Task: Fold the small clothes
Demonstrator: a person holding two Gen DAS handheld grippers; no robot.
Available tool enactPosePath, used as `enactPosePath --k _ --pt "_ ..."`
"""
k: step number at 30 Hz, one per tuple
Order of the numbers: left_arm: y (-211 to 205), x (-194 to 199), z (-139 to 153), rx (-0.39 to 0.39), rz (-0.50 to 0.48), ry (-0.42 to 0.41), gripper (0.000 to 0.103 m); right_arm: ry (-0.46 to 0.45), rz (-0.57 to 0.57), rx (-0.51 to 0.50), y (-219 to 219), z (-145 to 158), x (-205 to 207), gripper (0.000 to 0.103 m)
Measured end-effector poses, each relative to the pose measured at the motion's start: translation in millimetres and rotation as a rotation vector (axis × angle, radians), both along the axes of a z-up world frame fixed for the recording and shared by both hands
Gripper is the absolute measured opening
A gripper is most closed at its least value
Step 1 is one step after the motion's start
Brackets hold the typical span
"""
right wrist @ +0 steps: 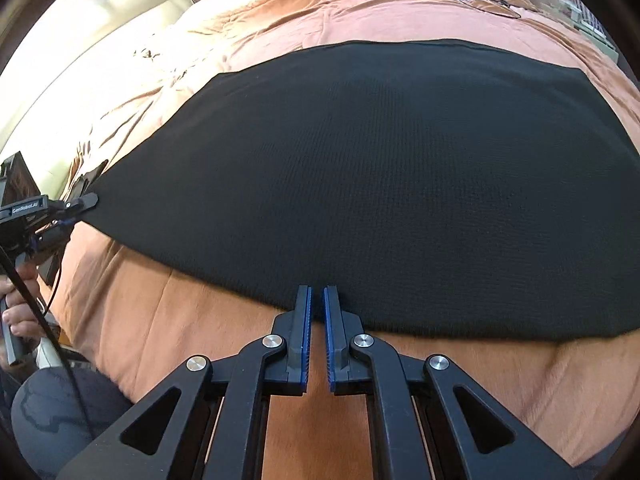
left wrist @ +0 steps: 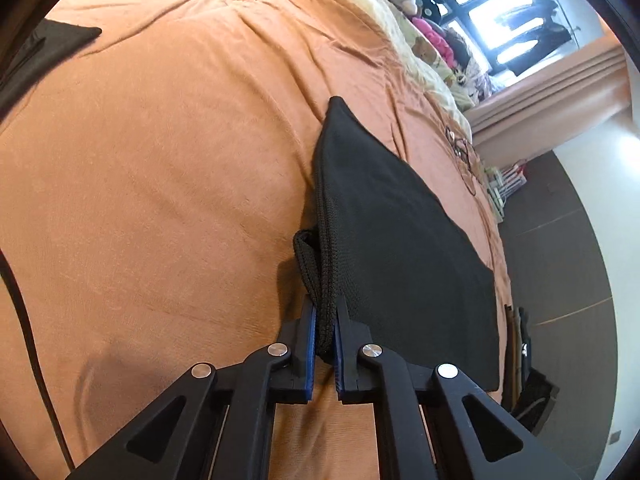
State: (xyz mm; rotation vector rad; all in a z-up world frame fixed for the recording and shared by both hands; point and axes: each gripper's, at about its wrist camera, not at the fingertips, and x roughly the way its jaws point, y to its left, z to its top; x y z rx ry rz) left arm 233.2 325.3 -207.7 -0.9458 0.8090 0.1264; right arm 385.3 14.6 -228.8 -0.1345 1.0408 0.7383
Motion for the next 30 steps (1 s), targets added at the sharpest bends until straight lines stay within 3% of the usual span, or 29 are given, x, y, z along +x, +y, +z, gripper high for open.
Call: enactPosePath --k 5,17,20,30 --pt "-2 -4 0 -0.06 0.053 -0.06 0.007 -0.01 -0.005 -0.008 1 7 6 0.003" --pt "-6 1 8 -0.044 0.125 -0.082 0.007 -0.035 -0.042 -0.016 13 6 41 0.003" --pt "0 -2 3 -0.083 0.154 -0.091 0.007 -0.047 -0.045 -0.021 24 8 56 0.003" --pt "-1 -6 -8 -0.098 0.221 -0.033 0.007 -0.054 -0.079 -0.033 55 11 103 0.003"
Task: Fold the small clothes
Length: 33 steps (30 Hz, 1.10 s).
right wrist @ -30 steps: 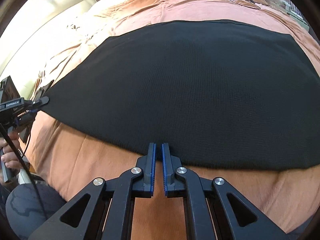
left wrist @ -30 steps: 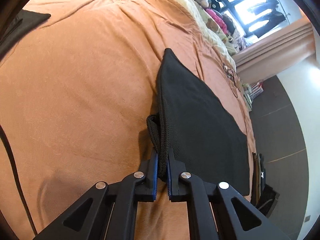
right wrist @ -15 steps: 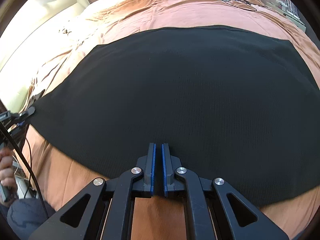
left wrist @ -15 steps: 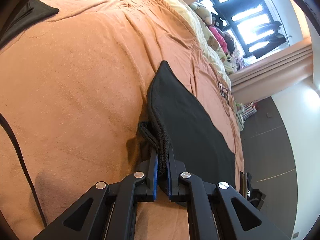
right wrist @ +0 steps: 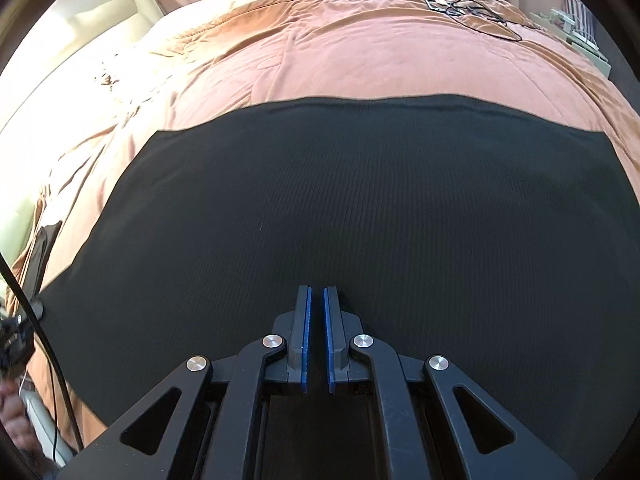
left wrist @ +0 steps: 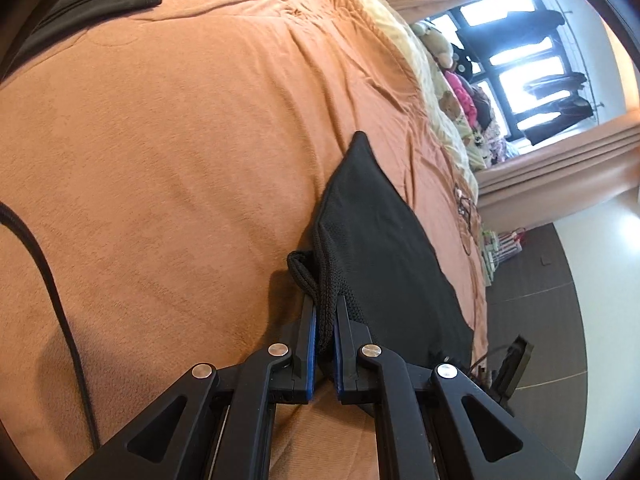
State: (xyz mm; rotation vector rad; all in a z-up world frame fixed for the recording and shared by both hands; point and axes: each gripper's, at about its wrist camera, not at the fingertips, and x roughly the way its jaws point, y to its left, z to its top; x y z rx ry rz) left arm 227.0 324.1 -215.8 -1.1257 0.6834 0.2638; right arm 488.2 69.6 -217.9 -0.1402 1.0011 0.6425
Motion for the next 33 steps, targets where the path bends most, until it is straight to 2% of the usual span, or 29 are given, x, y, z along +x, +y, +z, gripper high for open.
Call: enactPosePath --k 5,15,23,30,33 --pt "-1 -1 -7 0.006 0.015 0.04 0.007 0.011 -0.024 -0.004 18 -4 19 0.001" --pt "1 -7 -16 -0.015 0.041 0.07 0.007 0.037 -0.047 0.012 46 -7 52 0.0" --pt "-2 -7 -19 -0.008 0.042 0.106 0.007 0.061 -0.078 0.045 46 -10 87 0.0" --pt "-2 -6 -16 -0.009 0.027 0.096 0.007 0.063 -0.068 0.056 64 -14 113 0.0" --pt "-1 -5 -13 -0.021 0.018 0.081 0.007 0.077 -0.075 0.09 54 -14 121 0.0"
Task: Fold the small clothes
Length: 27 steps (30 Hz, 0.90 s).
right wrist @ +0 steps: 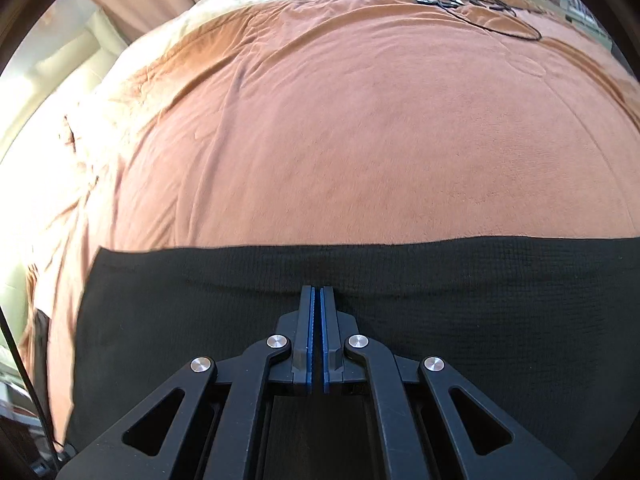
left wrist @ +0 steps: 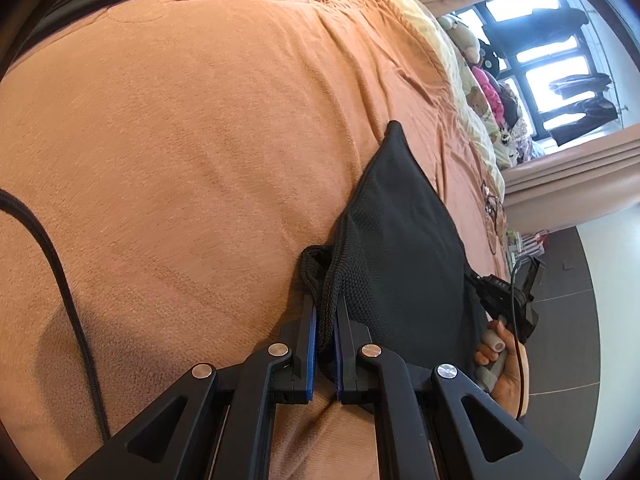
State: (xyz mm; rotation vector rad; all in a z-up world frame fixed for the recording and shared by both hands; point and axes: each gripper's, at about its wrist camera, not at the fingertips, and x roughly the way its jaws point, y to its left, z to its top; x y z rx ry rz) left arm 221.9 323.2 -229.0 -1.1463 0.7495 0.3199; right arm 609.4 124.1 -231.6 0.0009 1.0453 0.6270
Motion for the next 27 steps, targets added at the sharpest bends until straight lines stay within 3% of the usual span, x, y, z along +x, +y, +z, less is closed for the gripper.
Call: enactPosePath --k 11,18,27 --pt "-1 20 47 -0.034 -0.073 -0.141 0.007 0.025 0.034 0.095 -43 27 -44 0.0" --pt "-17 45 94 0.021 -0.155 -0.214 0.007 0.055 0.049 0.121 -76 30 -77 0.0" --pt "-39 83 134 0.069 -0.243 -0.249 0.007 0.094 0.07 0.127 -97 18 -117 0.0"
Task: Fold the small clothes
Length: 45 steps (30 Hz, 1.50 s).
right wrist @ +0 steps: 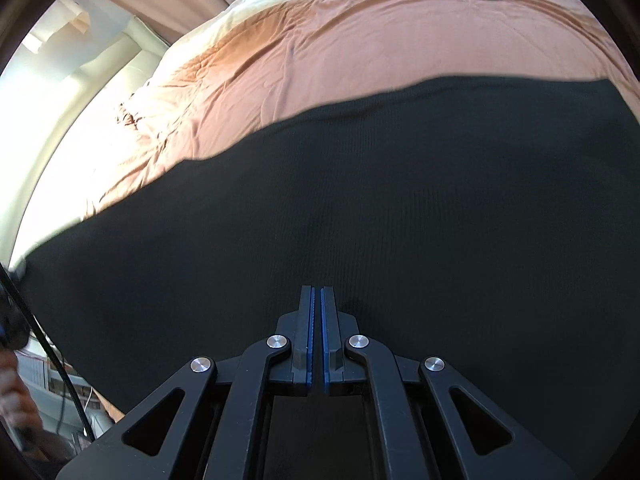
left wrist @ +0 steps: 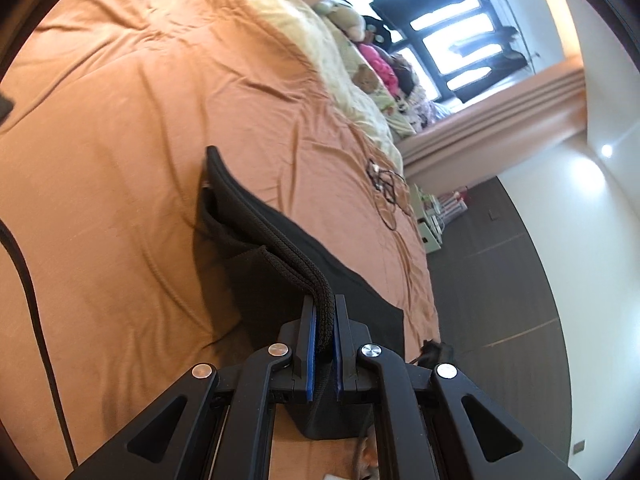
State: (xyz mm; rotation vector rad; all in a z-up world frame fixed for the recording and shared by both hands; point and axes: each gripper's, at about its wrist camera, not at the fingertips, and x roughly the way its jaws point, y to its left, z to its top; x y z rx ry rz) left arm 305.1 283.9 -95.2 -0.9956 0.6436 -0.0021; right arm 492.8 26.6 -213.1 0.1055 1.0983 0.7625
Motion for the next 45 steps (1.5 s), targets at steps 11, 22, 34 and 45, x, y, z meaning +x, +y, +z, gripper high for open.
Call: enactPosePath --k 11,22,34,45 --pt "-44 52 49 0.08 -0.119 -0.047 0.007 0.037 0.012 0.029 -32 -10 -34 0.0" --pt "-102 84 62 0.123 -0.247 -0.056 0.007 0.06 0.043 0.07 -68 -16 -51 0.0" --pt "-186 116 76 0.166 -0.436 -0.072 0.007 0.07 0.022 0.125 -105 -15 -50 0.0" --pt "-252 150 59 0.178 -0.604 -0.01 0.007 0.046 -0.043 0.174 -129 -15 -60 0.0"
